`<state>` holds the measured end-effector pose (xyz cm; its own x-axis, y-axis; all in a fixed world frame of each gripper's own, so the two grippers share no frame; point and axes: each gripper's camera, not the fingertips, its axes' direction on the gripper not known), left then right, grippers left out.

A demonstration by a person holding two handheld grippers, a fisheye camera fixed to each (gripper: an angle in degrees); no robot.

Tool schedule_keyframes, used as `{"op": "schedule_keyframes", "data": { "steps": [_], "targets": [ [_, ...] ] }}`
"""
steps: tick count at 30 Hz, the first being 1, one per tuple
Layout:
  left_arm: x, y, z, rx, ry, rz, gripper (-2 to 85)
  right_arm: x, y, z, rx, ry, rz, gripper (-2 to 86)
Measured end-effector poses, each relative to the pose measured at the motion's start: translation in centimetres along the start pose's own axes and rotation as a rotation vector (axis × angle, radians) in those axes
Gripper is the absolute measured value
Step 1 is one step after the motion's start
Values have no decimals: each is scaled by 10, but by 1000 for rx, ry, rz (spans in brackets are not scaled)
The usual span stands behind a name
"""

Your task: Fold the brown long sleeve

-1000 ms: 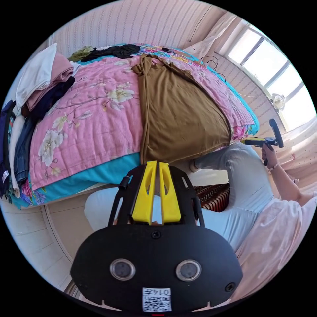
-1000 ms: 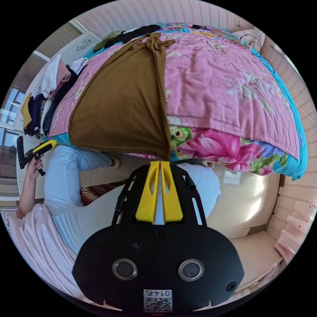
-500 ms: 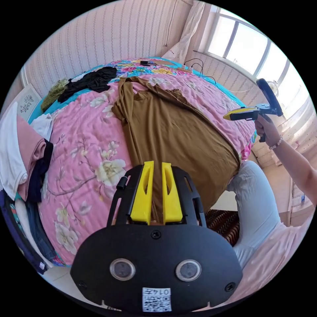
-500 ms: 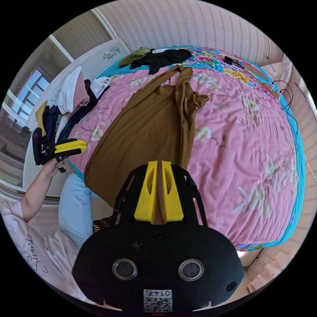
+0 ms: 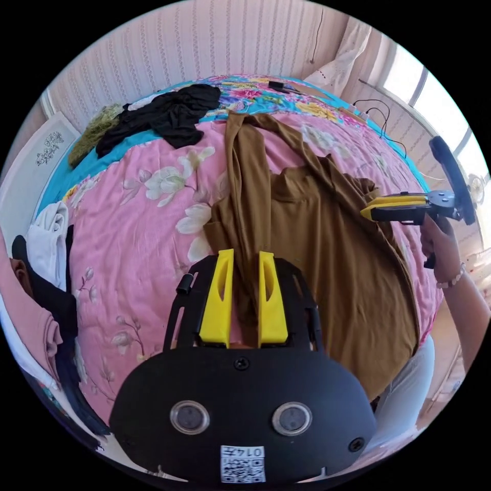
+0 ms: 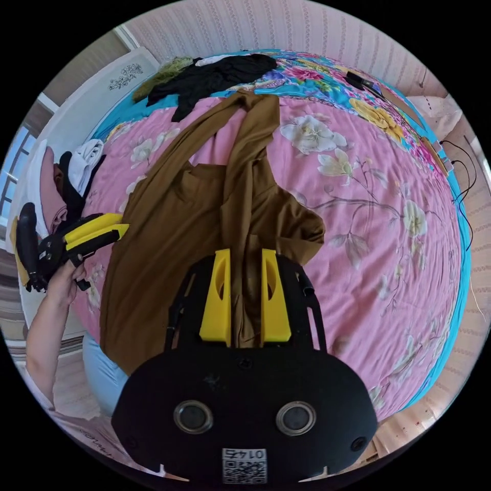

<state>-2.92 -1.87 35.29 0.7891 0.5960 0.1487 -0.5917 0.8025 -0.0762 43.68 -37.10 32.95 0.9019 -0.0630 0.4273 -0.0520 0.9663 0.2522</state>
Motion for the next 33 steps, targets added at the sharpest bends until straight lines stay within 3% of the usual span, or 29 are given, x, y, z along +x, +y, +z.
{"op": "schedule_keyframes", "data": {
  "steps": [4,8,14,17,27,31,33],
  "targets": [
    [-16,6,-11,78,64,-42,10,32,32,-40,191,-125,52,15],
    [-48,40,-42,178,8,-107,2,85,125,-87,409,-187,227,8],
    [-92,77,-35,119,76,-320,39,128,182,-58,220,-278,377,11],
    [-95,85,-44,131,57,-354,49,124,176,-80,283,-244,329,23],
    [-32,39,-48,139,79,-69,49,104,49,-90,186,-96,220,87],
    [-16,22,-35,115,120,-26,49,110,24,-66,56,-157,257,23],
    [-8,18,-27,76,122,-1,49,112,34,-76,124,-195,274,15]
  ]
}}
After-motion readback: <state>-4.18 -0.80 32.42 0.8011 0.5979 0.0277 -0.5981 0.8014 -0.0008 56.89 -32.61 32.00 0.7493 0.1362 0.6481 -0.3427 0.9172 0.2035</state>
